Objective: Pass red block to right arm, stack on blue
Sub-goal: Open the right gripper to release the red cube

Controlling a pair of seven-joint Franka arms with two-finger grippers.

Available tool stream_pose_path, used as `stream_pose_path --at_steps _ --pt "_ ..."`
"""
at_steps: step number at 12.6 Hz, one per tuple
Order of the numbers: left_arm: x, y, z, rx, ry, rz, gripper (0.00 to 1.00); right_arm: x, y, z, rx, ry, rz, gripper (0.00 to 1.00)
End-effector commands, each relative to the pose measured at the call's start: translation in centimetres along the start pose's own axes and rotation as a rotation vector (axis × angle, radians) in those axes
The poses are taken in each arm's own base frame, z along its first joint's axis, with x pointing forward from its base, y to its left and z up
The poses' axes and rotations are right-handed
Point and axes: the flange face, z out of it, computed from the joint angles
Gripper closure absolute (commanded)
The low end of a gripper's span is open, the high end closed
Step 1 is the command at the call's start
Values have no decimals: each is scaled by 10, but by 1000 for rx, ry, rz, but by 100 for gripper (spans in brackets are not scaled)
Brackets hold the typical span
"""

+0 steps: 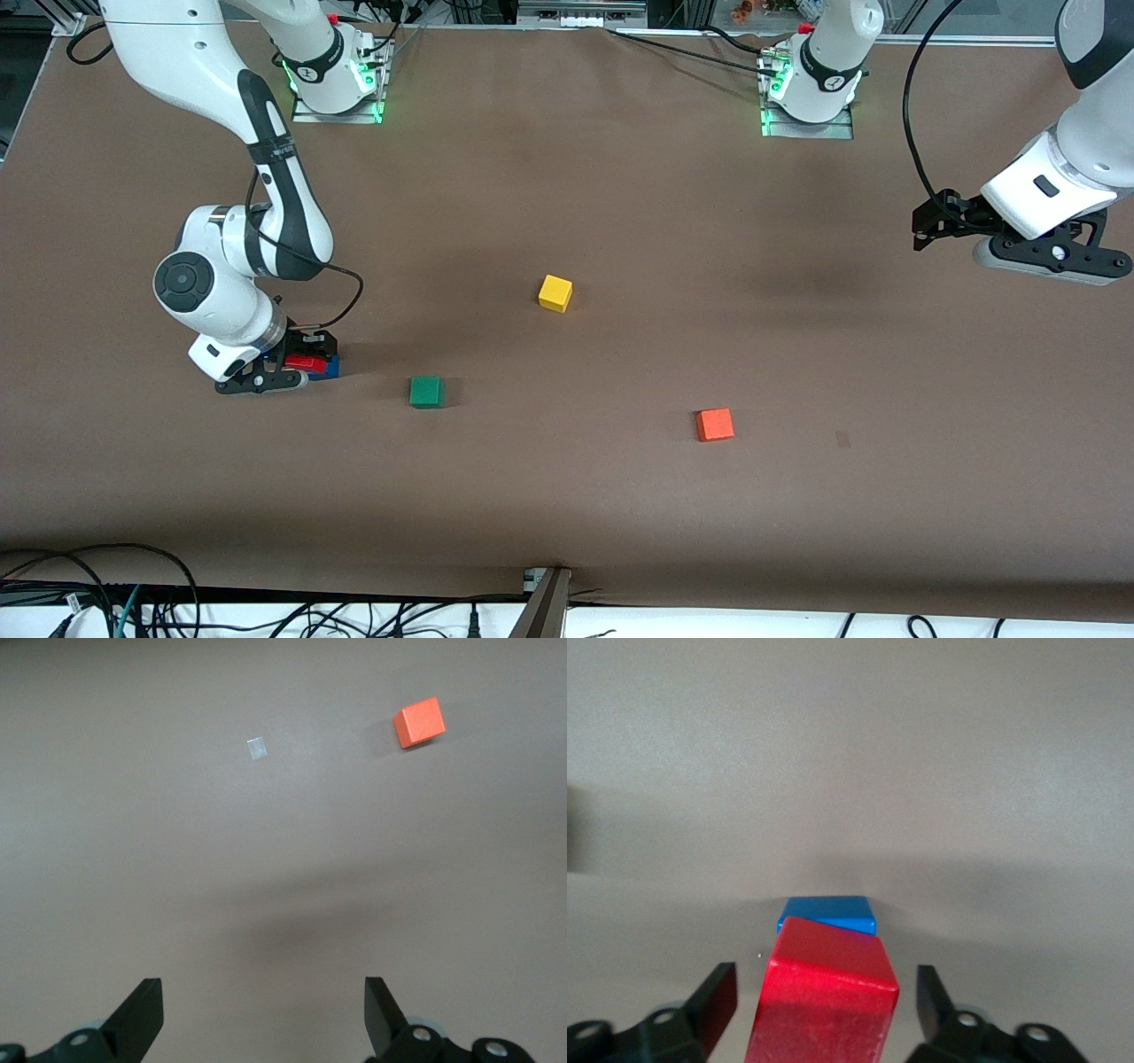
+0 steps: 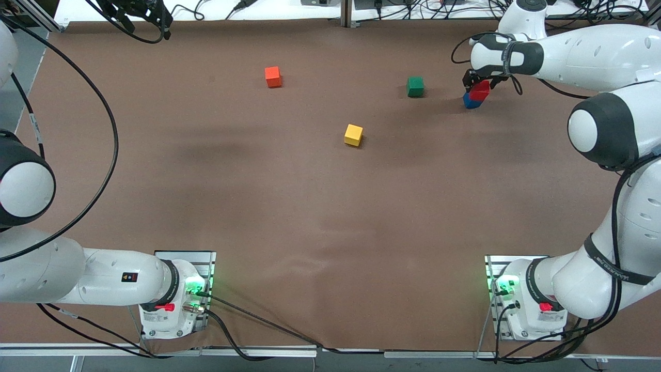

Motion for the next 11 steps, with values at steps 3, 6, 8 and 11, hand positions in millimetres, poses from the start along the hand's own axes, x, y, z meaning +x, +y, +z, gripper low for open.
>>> stream_pose_path --at_steps 3,6,8,11 --pt "4 -6 -22 9 25 -3 0 10 4 -15 -8 28 -10 0" --pt "3 -1 -25 8 19 3 0 14 7 -33 -1 23 -4 0" --pt "2 3 -25 7 9 9 0 24 15 -58 4 -35 -18 0" --pt "2 3 -26 7 10 10 0 33 33 -102 9 -111 -33 0"
